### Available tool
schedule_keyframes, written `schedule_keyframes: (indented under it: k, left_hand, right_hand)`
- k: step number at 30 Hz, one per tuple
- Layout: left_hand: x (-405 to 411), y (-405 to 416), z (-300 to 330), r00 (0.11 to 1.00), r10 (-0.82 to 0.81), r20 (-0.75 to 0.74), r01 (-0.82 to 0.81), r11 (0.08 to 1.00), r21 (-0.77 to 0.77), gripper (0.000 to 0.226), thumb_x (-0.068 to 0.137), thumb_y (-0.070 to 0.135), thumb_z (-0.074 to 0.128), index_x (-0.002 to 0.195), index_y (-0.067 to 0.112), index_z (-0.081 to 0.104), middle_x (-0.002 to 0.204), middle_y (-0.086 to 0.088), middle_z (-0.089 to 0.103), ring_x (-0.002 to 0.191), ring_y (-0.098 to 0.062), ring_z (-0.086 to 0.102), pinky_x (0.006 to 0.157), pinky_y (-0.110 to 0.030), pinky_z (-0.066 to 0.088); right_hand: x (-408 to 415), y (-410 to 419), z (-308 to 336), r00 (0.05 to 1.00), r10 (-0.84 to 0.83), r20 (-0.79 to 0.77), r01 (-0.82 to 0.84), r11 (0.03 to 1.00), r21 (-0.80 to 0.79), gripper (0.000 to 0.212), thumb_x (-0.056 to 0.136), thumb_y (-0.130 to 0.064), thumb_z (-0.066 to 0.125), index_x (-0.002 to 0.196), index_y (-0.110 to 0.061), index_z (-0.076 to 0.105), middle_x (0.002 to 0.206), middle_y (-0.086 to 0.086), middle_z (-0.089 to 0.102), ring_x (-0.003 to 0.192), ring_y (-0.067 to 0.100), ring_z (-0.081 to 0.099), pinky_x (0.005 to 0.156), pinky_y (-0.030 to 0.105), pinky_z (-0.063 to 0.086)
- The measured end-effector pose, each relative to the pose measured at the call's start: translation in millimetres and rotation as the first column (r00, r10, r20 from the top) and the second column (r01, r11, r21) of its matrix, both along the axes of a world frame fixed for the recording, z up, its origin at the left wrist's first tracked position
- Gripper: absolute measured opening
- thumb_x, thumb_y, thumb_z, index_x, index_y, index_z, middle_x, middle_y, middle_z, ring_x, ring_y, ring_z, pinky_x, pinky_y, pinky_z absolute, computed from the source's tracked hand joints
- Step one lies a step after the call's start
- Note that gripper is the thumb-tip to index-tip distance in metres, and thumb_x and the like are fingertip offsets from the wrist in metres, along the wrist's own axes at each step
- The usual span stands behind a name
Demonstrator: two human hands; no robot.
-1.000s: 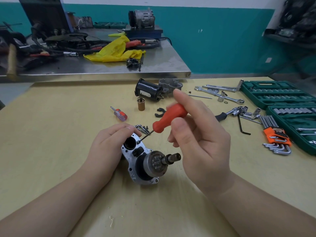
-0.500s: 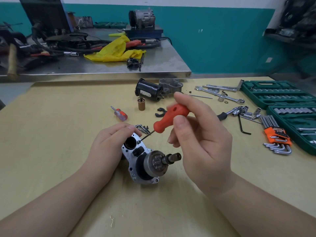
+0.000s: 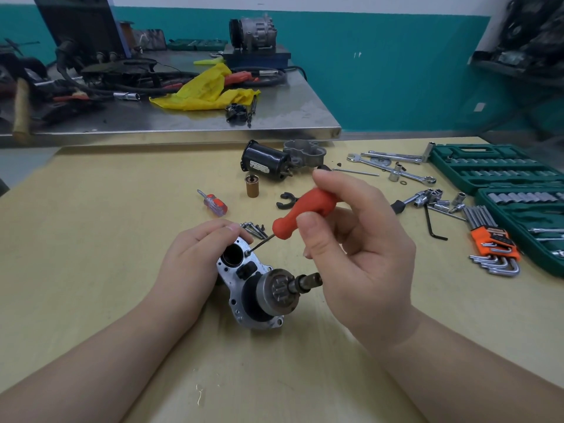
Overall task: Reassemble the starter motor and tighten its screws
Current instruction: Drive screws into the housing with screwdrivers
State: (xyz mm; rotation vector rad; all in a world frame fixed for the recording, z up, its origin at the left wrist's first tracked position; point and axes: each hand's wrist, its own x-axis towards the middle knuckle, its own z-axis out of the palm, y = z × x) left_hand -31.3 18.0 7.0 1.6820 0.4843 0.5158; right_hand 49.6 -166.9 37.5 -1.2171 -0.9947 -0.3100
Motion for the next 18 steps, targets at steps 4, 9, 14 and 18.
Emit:
schedule_keyframes:
  k: [4,9,14,18]
  left_hand:
    - [0.0,1.1,-1.6,1.000,0.004,0.003,-0.004,1.000,-0.002,0.028,0.095,0.036,0.060,0.090,0.016,0.078,0.078,-0.003,0.066,0.066,-0.011,0.060,0.058,-0.021,0.048]
    - [0.3,1.7,-0.8,1.000,-0.001,-0.002,0.001,1.000,0.000,0.031,0.090,0.041,0.060,0.090,0.016,0.078,0.076,0.004,0.066,0.066,-0.010,0.060,0.065,-0.033,0.044]
    - [0.5,1.1,-1.7,1.000,0.008,-0.009,-0.007,1.000,0.005,0.029,0.092,0.039,0.059,0.089,0.018,0.078,0.074,0.007,0.066,0.064,-0.008,0.060,0.063,-0.030,0.044]
    - [1.1,1.3,-0.4,1.000,-0.001,-0.007,0.001,1.000,0.001,0.031,0.090,0.041,0.059,0.089,0.016,0.078,0.075,0.004,0.067,0.066,-0.010,0.060,0.065,-0.033,0.044]
  right_hand:
    - [0.1,-0.2,0.1,1.000,0.005,0.001,-0.005,1.000,-0.001,0.030,0.103,-0.013,0.065,0.131,-0.024,0.066,0.104,0.008,0.069,0.082,0.024,0.077,0.057,0.043,0.053]
    - [-4.1,-0.5,0.8,0.999,0.016,-0.042,-0.015,1.000,0.026,0.039,0.103,-0.005,0.057,0.137,-0.024,0.062,0.112,0.007,0.071,0.082,0.023,0.077,0.065,0.029,0.055]
    - [-0.8,0.1,2.3,1.000,0.000,-0.022,0.000,1.000,0.005,0.031,0.101,-0.013,0.068,0.130,-0.022,0.063,0.102,0.002,0.067,0.084,0.026,0.079,0.055,0.047,0.053]
    - [-3.9,-1.0,1.4,0.998,0.016,-0.056,-0.016,1.000,0.000,0.038,0.104,-0.011,0.059,0.138,-0.026,0.061,0.117,0.008,0.071,0.081,0.019,0.076,0.067,0.026,0.056]
